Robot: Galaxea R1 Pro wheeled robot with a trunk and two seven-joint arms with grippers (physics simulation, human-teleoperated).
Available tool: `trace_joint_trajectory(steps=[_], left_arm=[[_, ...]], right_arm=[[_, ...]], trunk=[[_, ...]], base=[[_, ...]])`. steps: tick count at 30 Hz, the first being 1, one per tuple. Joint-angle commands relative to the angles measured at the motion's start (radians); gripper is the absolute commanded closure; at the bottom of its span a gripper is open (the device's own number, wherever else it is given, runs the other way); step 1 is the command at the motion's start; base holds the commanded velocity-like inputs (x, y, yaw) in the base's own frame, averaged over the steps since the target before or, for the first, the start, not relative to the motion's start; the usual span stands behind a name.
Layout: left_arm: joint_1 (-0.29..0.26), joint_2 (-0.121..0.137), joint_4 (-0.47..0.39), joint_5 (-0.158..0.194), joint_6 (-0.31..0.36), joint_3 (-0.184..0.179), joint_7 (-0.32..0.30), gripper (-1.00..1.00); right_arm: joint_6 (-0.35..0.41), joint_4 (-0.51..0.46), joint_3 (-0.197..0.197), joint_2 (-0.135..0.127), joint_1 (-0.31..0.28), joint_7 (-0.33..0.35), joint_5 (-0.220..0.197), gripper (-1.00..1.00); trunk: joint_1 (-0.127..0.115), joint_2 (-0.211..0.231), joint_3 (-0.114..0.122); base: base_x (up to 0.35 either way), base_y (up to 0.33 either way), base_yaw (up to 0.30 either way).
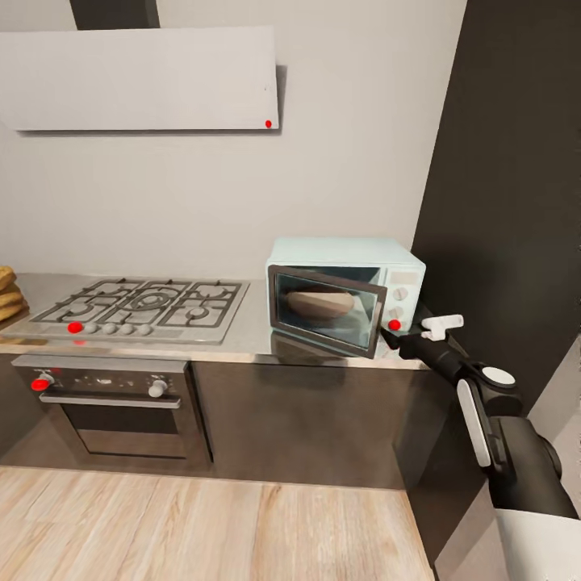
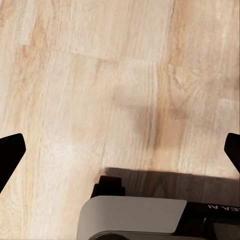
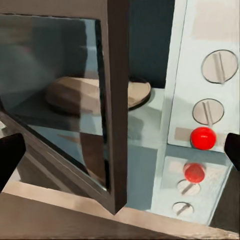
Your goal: In the kitchen, take the popcorn bag from the countertop, put it into the microwave, and heat it until the popcorn is cooked so the cooked popcorn ends up inside the bag.
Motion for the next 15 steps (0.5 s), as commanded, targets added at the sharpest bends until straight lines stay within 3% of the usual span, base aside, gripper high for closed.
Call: trace_joint_trajectory(steps=[1, 3, 6, 8, 12, 15], left_arm=[[-0.001, 0.000, 0.001, 0.001, -0.003, 0.003, 0.000, -1.00], [-0.001, 0.000, 0.001, 0.001, -0.003, 0.003, 0.000, -1.00], [-0.001, 0.000, 0.001, 0.001, -0.003, 0.003, 0.000, -1.00], [-0.001, 0.000, 0.001, 0.001, -0.003, 0.003, 0.000, -1.00], [-0.001, 0.000, 0.001, 0.000, -0.003, 0.003, 0.000, -1.00], [-0.001, 0.000, 0.001, 0.000, -0.003, 0.003, 0.000, -1.00]], right_arm=[[0.010, 0.006, -0.002, -0.001, -0.002, 0.015, -0.002, -1.00], [0.014, 0.041, -0.003, -0.015, -0.008, 0.071, -0.002, -1.00], [0.016, 0.105, -0.005, -0.071, -0.031, 0.188, -0.006, -1.00], [0.016, 0.129, -0.006, -0.088, -0.038, 0.226, -0.007, -1.00], [0.009, 0.233, -0.005, -0.099, -0.089, 0.260, -0.008, -1.00], [0.000, 0.348, -0.010, -0.102, -0.144, 0.367, -0.008, -1.00]], trunk=[[0.000, -0.001, -0.001], [0.000, -0.001, -0.001], [0.000, -0.001, -0.001], [0.000, -0.001, -0.001], [0.000, -0.001, -0.001], [0.000, -0.001, -0.001]], base=[[0.017, -0.079, 0.000], [0.007, -0.033, 0.000], [0.002, -0.009, 0.000], [0.000, -0.002, 0.000], [0.000, 0.000, 0.000], [0.000, 0.000, 0.000]])
